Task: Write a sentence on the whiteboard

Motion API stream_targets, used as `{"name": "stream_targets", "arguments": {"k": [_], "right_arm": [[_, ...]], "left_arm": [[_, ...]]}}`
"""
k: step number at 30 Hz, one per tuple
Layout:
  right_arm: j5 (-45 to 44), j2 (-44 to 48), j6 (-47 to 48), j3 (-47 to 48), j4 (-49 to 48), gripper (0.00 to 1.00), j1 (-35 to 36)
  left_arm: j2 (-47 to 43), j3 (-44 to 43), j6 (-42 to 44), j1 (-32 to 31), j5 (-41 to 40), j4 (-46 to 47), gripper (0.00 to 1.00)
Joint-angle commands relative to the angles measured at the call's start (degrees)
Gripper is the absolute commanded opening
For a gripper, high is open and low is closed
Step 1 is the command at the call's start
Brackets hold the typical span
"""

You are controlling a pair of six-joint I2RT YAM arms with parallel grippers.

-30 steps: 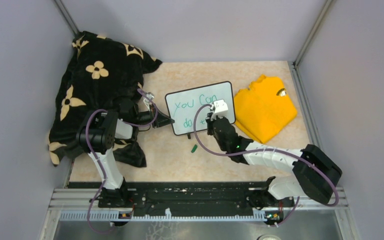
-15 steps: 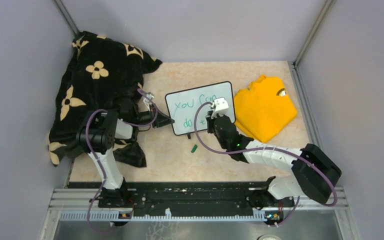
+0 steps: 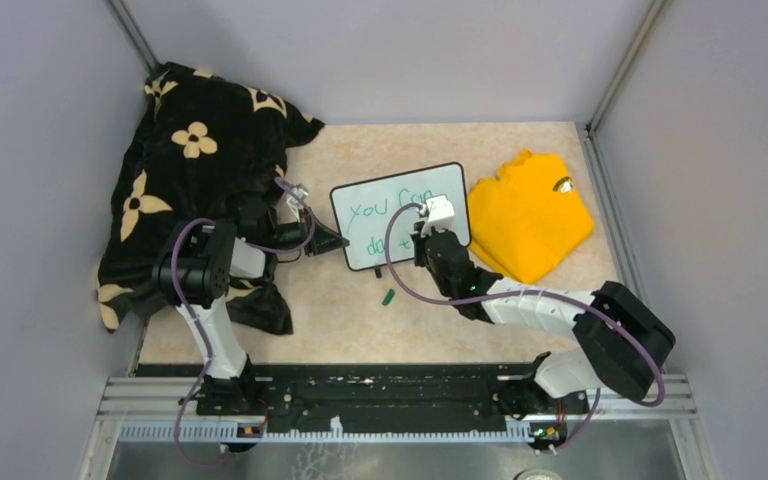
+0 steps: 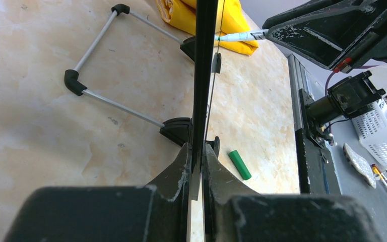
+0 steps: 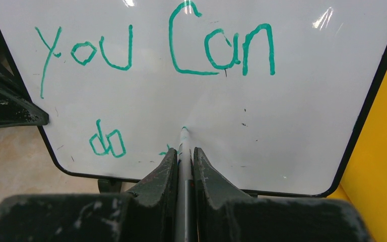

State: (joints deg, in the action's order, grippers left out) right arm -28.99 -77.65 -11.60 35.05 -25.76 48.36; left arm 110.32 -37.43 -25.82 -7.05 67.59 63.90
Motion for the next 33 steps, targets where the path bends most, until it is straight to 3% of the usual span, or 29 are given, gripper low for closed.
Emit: {"name": "stream_targets", "arguments": {"k": [1, 33], "right_arm": [[-0.3, -0.5, -0.4, 2.2, -1.4, 0.0, -0.6], [-0.5, 2.2, -5.9, -4.1, 2.1, 0.0, -0.5]], "left_arm": [[1.0, 0.2, 1.5, -1.4, -1.2, -5.0, 0.0], [0.9, 0.3, 1.3, -1.4, -1.3, -5.0, 0.0]]}}
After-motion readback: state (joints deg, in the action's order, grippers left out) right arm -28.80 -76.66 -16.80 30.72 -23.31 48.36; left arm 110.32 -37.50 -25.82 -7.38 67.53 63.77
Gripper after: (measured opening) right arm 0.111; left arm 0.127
